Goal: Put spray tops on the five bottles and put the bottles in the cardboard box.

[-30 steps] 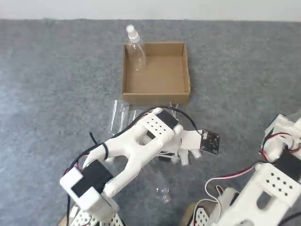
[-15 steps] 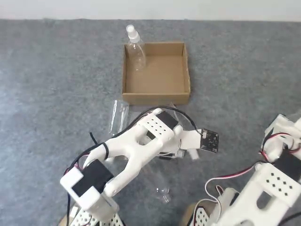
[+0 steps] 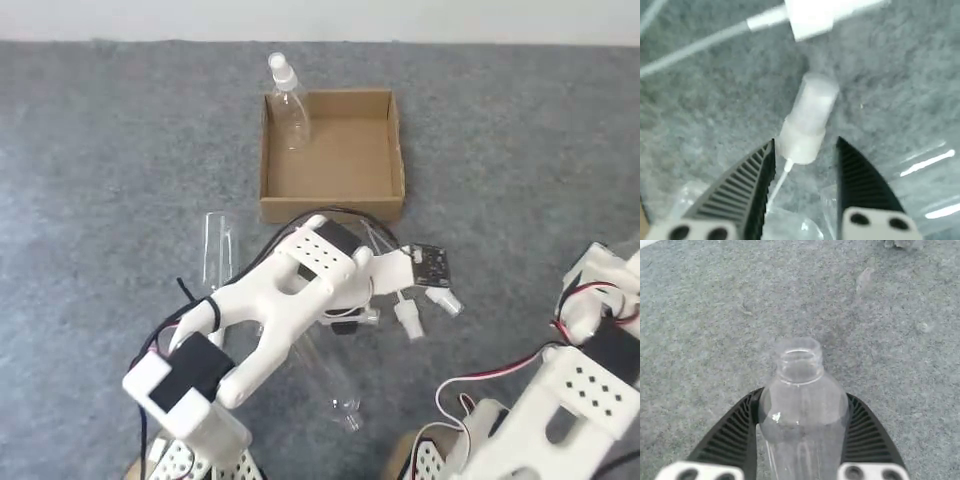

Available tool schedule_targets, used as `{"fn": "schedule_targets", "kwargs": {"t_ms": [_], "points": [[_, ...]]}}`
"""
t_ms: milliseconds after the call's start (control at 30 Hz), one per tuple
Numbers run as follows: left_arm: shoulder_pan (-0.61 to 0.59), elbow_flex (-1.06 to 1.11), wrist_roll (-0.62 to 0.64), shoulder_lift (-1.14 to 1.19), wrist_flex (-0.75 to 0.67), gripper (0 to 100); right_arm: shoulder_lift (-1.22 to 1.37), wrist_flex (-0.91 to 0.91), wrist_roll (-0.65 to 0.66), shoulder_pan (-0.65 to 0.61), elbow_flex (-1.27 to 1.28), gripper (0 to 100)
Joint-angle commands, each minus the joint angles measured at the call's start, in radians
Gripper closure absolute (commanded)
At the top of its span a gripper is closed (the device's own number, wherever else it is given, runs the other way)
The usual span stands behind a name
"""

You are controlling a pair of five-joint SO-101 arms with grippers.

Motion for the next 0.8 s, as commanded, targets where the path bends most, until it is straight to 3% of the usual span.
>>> {"fn": "schedule_targets", "kwargs": {"t_ms": [0, 200, 433, 767], "points": [[0.038, -0.108, 0.048, -0.012, 0.032, 80, -0.031, -0.021, 0.0, 0.007, -0.017, 91.6], [0.12, -0.116, 0.048, -0.011, 0.015, 80, -0.031, -0.021, 0.0, 0.007, -0.017, 91.6], [0.124, -0.073, 0.044, -0.009, -0.078, 80, -0.031, -0.021, 0.0, 0.007, -0.017, 91.6], [0.124, -0.018, 0.014, -0.009, -0.081, 85, -0.031, -0.016, 0.0, 0.007, -0.017, 91.6]]}}
